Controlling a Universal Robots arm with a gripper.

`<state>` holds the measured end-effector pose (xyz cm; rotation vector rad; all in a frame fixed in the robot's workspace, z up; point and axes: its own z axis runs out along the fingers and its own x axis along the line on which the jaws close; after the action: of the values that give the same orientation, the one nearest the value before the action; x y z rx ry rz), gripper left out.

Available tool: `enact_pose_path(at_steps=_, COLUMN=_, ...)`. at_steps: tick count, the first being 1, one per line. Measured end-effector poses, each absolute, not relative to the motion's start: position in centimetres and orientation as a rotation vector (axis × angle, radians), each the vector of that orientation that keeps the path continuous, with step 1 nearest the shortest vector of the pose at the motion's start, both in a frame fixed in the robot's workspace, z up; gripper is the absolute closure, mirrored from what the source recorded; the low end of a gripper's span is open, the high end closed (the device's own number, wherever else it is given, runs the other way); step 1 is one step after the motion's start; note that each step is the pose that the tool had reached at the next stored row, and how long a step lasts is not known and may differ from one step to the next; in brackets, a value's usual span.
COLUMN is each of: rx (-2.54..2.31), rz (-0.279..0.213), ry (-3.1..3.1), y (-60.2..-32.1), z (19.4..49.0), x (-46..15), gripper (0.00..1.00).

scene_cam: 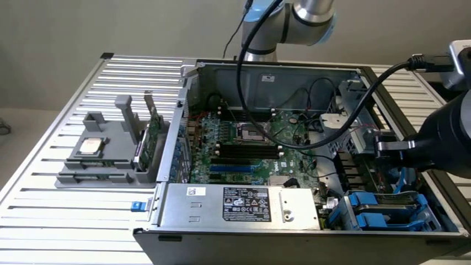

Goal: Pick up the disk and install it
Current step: 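Insert the disk into the insertion slot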

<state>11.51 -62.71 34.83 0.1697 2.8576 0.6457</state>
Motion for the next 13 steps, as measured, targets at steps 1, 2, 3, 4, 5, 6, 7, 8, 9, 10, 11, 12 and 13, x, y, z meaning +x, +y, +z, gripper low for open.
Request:
enact_pose_path(at_steps=1, rx=0.169, rz=0.645, ry=2.856, y=-62.77, z=34.83, x=11.48, gripper=0.5)
enact_pose_path(at_steps=2, rx=0.169, rz=0.645, ry=2.852, y=-62.78, z=34.78, x=11.47, gripper=0.5)
enact_pose_path(at_steps=3, rx=0.168, rz=0.645, ry=2.846, y=-62.79, z=34.73, x=11.47, gripper=0.52)
enact_pose_path(at_steps=4, rx=0.168, rz=0.644, ry=2.84, y=-62.79, z=34.67, x=11.47, gripper=0.52)
enact_pose_path(at_steps=5, rx=0.168, rz=0.643, ry=2.834, y=-62.79, z=34.57, x=11.47, gripper=0.59)
enact_pose_path(at_steps=6, rx=0.168, rz=0.643, ry=2.829, y=-62.8, z=34.48, x=11.45, gripper=0.59)
enact_pose_path(at_steps=7, rx=0.168, rz=0.642, ry=2.824, y=-62.8, z=34.37, x=11.42, gripper=0.59)
enact_pose_path(at_steps=8, rx=0.17, rz=0.641, ry=2.819, y=-62.8, z=34.26, x=11.4, gripper=0.65)
enact_pose_path(at_steps=9, rx=0.174, rz=0.64, ry=2.814, y=-62.8, z=34.15, x=11.38, gripper=0.65)
enact_pose_path(at_steps=10, rx=0.181, rz=0.638, ry=2.81, y=-62.8, z=34.06, x=11.38, gripper=0.65)
enact_pose_path(at_steps=11, rx=0.193, rz=0.636, ry=2.806, y=-62.8, z=33.97, x=11.38, gripper=0.65)
enact_pose_path(at_steps=12, rx=0.205, rz=0.634, ry=2.802, y=-62.8, z=33.92, x=11.37, gripper=0.65)
enact_pose_path(at_steps=13, rx=0.215, rz=0.632, ry=2.798, y=-62.8, z=33.87, x=11.35, gripper=0.65)
